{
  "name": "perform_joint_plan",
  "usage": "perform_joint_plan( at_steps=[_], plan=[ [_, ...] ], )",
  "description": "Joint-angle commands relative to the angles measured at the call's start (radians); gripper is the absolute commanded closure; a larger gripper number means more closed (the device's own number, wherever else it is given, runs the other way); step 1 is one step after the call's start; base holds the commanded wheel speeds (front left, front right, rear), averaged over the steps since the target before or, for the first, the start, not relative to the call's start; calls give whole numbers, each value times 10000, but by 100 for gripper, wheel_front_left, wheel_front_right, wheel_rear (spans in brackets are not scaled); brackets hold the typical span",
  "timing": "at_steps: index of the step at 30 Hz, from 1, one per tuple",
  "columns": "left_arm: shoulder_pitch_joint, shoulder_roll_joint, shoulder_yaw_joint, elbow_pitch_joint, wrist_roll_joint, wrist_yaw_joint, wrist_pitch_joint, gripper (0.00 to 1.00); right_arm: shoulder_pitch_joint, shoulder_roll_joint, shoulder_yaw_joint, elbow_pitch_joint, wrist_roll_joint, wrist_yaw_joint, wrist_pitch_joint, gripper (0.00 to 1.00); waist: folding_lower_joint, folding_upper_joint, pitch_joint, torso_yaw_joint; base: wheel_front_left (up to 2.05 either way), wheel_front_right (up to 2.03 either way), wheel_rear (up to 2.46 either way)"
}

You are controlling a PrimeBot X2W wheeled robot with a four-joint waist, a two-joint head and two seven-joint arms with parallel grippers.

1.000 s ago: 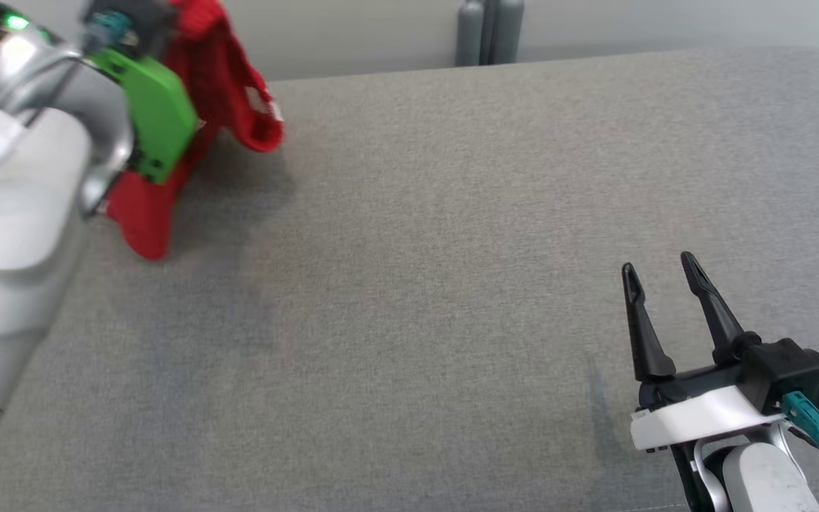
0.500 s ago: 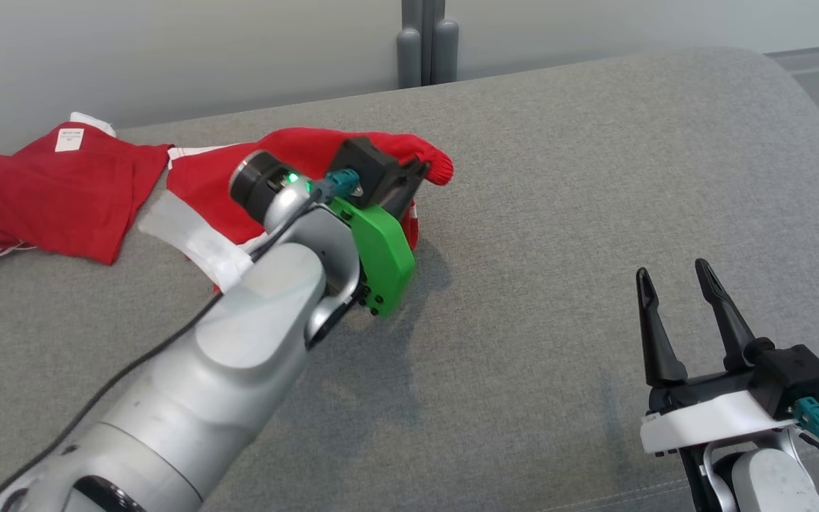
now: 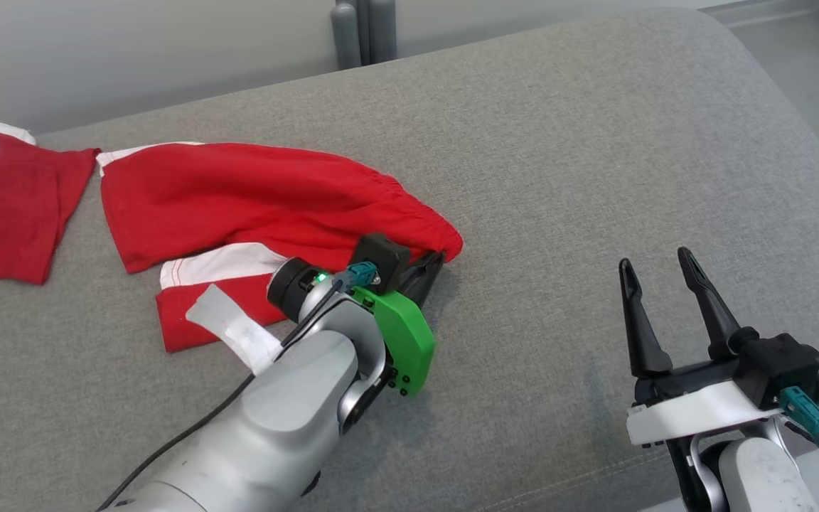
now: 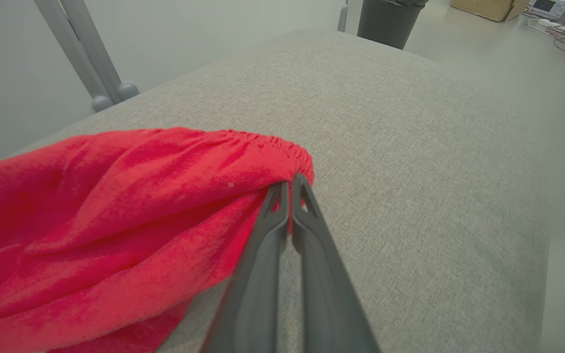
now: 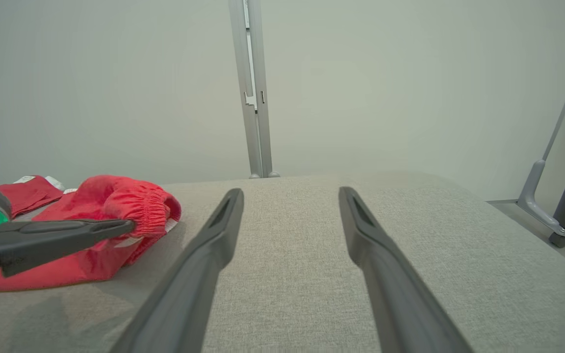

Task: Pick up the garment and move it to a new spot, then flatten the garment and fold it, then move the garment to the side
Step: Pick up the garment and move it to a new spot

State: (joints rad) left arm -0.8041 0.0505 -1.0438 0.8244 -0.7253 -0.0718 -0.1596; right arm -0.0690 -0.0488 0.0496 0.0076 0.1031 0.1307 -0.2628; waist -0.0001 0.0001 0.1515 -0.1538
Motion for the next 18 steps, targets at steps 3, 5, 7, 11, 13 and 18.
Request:
perform_joint_plan(
  at_steps=[3,5,7,11,13,18],
  plan=[
    [247,8,-534,-185,-473,230,-37,100,-193,-28,88,77,3,1,-29,0,1,-1,148,-304,0,0,0],
    [301,7,-855,-253,-725,324,-3,100,-220,-28,163,101,13,1,-29,0,1,-1,166,-411,0,0,0],
    [335,6,-1145,-310,-974,401,8,100,-266,-28,219,120,17,1,-29,0,1,-1,188,-517,0,0,0],
    [247,7,-1677,-489,-1459,518,57,100,-372,-27,289,132,12,1,-29,0,1,-1,227,-704,0,0,0],
    [200,6,-1872,-578,-1668,578,78,100,-374,-28,311,147,5,1,-29,0,1,-1,228,-765,0,0,0],
    [249,6,-2147,-647,-2009,814,-96,0,-363,-28,310,180,-10,1,-29,0,1,-1,190,-813,0,0,0]
  ],
)
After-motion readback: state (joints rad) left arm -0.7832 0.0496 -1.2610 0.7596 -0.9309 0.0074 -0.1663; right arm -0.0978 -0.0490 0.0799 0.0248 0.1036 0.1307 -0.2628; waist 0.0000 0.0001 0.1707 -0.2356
